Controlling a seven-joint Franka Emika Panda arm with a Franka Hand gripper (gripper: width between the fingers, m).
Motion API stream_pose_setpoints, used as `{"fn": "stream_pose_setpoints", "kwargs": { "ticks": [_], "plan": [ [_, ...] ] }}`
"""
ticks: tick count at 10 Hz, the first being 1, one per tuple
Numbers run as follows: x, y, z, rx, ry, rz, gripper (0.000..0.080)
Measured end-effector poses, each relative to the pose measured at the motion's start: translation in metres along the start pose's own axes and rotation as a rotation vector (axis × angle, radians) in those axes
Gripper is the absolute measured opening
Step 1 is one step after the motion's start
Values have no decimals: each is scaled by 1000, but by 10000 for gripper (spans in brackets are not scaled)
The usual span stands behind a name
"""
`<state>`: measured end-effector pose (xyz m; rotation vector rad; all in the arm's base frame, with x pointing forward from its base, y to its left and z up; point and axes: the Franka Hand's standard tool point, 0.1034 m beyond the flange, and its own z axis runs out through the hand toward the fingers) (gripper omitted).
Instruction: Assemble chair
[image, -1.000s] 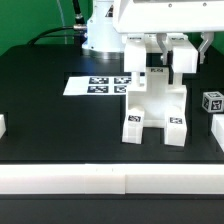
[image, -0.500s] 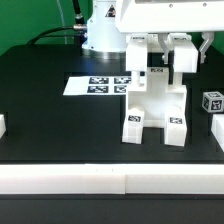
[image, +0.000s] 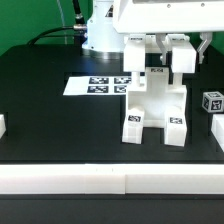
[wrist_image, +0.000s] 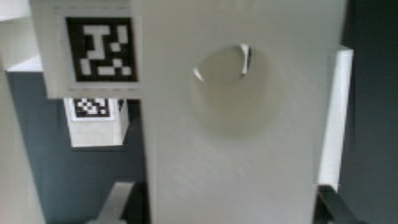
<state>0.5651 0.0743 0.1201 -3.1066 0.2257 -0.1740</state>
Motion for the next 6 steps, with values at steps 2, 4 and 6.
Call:
{"fn": "stream_pose_setpoints", "kwargs": {
  "ticks": [2, 4, 6],
  "plan": [
    [-1, 0, 4, -3, -5, -1, 288],
    [-2, 0, 5, -4, -8, -1, 288],
    [-2, 0, 6, -4, -9, -1, 288]
  ]
}}
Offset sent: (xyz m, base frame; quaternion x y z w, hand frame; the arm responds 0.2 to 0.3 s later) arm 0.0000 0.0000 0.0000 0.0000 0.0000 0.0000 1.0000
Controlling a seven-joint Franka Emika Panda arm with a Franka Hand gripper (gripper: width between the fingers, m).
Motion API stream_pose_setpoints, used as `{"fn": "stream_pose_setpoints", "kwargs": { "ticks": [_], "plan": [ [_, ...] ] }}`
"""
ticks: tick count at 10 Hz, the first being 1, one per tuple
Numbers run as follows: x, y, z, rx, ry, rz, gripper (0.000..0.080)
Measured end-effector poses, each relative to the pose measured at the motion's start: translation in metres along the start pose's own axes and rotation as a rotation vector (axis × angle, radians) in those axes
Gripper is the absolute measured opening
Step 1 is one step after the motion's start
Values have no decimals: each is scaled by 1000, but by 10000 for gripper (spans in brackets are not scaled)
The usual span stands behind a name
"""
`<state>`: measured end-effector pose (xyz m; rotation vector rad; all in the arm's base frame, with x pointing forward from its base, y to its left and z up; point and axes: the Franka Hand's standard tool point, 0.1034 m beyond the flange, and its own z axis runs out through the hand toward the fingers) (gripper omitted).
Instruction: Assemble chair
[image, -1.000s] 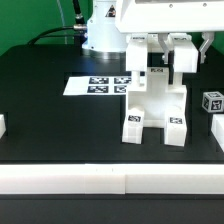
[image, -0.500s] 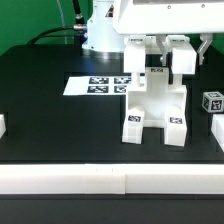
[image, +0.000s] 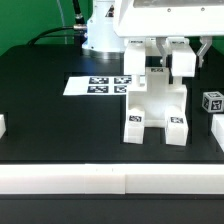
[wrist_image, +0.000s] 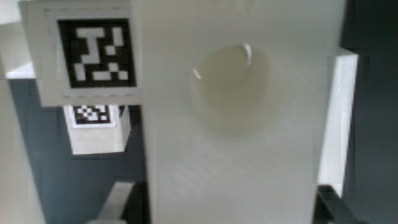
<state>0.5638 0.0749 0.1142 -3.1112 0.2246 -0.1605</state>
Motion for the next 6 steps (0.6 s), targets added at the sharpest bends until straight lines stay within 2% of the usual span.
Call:
{"fn": "stream_pose_setpoints", "kwargs": {
  "ticks": [3, 6],
  "plan": [
    [-2, 3, 4, -5, -7, -3, 288],
    [-7, 5, 18, -16, -27, -5, 288]
  ]
}}
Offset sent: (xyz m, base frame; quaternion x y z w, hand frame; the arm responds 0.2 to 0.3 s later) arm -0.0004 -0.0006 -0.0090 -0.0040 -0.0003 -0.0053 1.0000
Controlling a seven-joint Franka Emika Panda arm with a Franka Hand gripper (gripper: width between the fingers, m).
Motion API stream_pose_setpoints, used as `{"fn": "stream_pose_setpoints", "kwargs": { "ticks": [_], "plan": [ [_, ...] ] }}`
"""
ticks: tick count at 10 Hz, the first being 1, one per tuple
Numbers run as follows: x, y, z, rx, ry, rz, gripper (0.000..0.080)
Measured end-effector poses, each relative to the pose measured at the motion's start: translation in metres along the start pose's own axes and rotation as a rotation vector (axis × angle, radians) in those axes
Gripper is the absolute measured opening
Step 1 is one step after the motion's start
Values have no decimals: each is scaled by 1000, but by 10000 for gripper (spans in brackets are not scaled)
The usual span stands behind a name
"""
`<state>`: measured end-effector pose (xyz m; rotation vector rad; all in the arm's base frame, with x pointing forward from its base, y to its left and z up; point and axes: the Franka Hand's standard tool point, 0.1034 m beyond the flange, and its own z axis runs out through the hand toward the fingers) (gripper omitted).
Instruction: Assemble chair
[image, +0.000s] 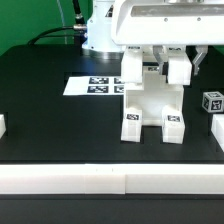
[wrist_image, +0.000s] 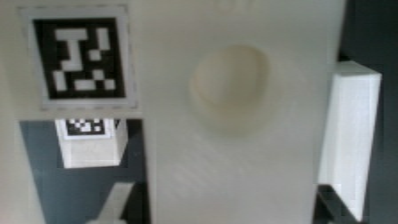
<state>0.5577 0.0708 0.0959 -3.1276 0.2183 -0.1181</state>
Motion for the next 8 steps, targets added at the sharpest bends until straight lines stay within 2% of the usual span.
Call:
{"fn": "stream_pose_setpoints", "kwargs": {
  "ticks": [5, 8],
  "plan": [
    [-5, 3, 20, -16, -17, -6, 288],
    [-5, 3, 22, -17, -15, -7, 288]
  ]
}}
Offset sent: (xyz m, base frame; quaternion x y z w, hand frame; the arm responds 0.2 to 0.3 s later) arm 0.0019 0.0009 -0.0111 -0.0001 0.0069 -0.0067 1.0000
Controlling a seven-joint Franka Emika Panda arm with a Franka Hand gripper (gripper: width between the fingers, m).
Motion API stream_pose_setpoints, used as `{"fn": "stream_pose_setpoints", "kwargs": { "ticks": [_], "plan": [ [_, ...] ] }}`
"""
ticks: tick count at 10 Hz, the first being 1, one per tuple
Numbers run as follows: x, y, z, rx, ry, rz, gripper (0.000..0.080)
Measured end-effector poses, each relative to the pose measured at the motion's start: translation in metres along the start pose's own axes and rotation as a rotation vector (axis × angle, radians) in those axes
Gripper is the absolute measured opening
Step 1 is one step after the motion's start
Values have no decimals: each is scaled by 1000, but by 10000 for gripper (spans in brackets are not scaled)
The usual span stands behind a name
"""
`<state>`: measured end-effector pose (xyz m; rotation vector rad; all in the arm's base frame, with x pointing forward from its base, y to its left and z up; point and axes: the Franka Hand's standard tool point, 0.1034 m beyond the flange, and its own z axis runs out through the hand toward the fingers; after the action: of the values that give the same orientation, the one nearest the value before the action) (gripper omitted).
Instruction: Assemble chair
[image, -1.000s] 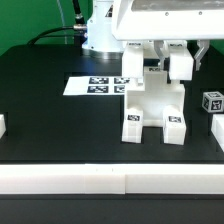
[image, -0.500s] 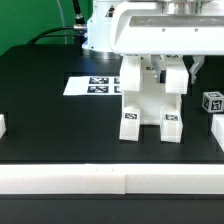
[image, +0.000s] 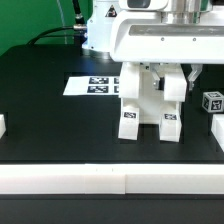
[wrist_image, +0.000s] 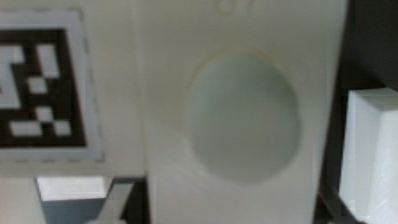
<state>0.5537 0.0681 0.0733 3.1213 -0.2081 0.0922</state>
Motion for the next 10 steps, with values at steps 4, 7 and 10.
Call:
{"fn": "stream_pose_setpoints", "kwargs": {
  "ticks": [4, 7, 10],
  "plan": [
    [0, 0, 0, 0, 0, -1, 288],
    [0, 0, 0, 0, -1, -1, 536],
    [0, 0, 0, 0, -1, -1, 642]
  ]
}}
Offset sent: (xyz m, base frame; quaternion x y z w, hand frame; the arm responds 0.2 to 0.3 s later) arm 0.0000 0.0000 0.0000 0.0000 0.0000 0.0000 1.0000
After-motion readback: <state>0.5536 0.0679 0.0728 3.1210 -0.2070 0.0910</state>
